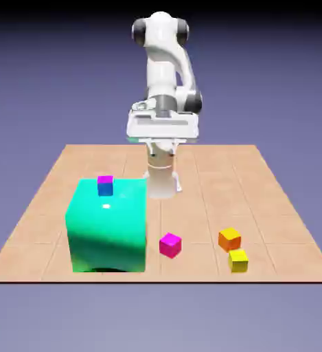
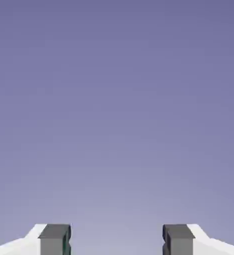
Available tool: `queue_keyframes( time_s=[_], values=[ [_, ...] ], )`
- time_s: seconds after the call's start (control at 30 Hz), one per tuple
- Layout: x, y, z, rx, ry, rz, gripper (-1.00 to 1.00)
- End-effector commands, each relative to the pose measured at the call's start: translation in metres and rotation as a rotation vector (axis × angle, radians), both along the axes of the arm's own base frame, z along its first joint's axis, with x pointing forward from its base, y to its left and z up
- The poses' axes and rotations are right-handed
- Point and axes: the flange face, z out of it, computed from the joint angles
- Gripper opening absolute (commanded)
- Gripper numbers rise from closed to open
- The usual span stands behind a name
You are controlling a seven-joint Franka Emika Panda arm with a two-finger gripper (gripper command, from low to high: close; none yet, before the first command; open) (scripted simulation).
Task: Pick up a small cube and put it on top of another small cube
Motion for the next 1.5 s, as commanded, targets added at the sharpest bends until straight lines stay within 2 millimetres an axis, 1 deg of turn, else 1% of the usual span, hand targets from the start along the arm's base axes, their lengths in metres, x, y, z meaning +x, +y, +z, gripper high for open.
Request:
queue_keyframes(
  time_s=[0.0,0.1,0.23,0.43,0.53,0.63,0.73,0.83,0.9,1.03,1.07,1.1,1.13,1.27,1.3,1.33,1.4,1.47],
  values=[
    [0.008,0.008,-0.006,-0.024,0.030,0.048,0.00],
    [0.031,0.032,-0.027,-0.096,0.118,0.194,0.00],
    [0.057,0.068,-0.059,-0.196,0.228,0.398,0.00],
    [0.083,0.128,-0.117,-0.352,0.382,0.716,0.00],
    [0.091,0.159,-0.150,-0.433,0.454,0.880,0.00],
    [0.093,0.190,-0.184,-0.516,0.524,1.047,0.00],
    [0.092,0.220,-0.220,-0.600,0.592,1.216,0.00],
    [0.087,0.249,-0.256,-0.685,0.660,1.387,0.00],
    [0.086,0.251,-0.259,-0.691,0.664,1.398,0.00],
    [0.087,0.246,-0.321,-0.692,0.664,1.398,0.00],
    [0.087,0.245,-0.328,-0.691,0.664,1.398,0.00],
    [0.087,0.245,-0.328,-0.691,0.664,1.398,-1.00],
    [0.087,0.245,-0.328,-0.691,0.664,1.398,-1.00],
    [0.087,0.251,-0.266,-0.692,0.664,1.398,-1.00],
    [0.086,0.251,-0.259,-0.691,0.664,1.398,-1.00],
    [0.086,0.251,-0.259,-0.691,0.664,1.398,-1.00],
    [0.103,0.211,-0.229,-0.628,0.699,1.261,-1.00],
    [0.115,0.168,-0.200,-0.565,0.730,1.123,-1.00]
  ],
)
